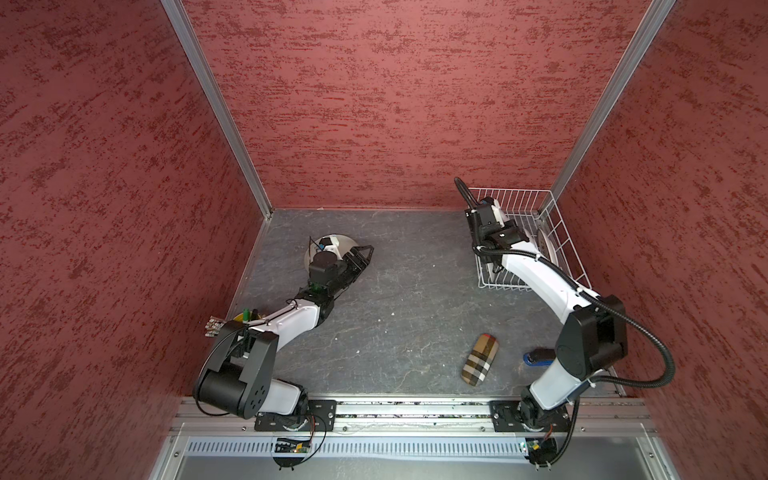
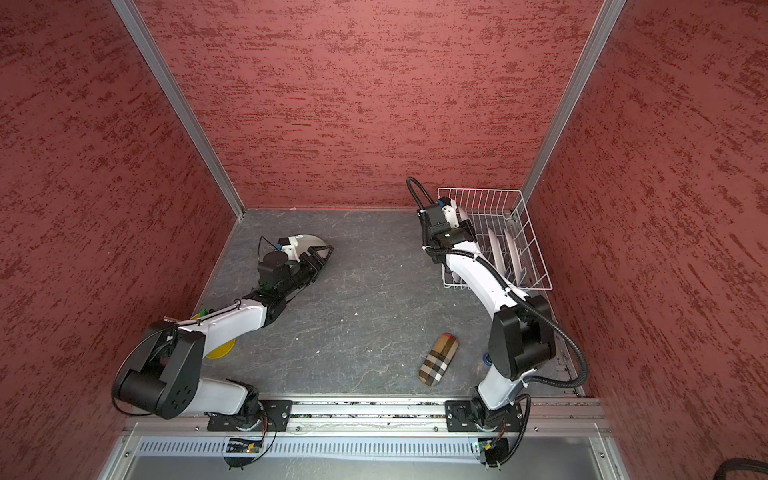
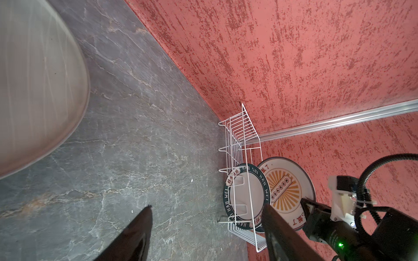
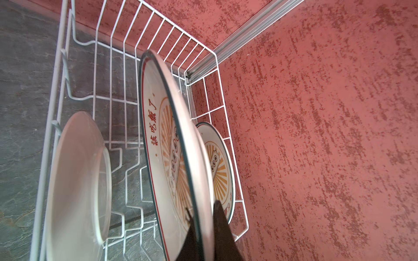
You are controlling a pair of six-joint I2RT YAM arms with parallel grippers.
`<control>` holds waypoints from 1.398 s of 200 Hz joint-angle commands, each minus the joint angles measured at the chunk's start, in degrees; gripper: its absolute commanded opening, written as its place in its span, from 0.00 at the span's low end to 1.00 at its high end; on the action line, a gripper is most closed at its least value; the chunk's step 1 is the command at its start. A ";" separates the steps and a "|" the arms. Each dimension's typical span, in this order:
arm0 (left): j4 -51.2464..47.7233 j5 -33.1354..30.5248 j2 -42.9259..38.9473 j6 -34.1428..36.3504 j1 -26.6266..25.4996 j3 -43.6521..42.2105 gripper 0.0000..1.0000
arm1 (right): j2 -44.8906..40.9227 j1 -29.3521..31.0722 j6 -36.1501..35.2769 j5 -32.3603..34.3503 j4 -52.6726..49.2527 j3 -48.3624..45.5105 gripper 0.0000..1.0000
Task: Unload the plates from the dish rack
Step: 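Lift the printed plate up out of the rack with the right gripper, then bring the printed plate toward the left gripper and grasp its rim with it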
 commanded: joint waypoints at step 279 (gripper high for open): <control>14.20 25.17 13.03 -4.82 2.52 11.35 0.73 | -20.07 0.28 43.77 -65.27 33.67 -18.72 0.00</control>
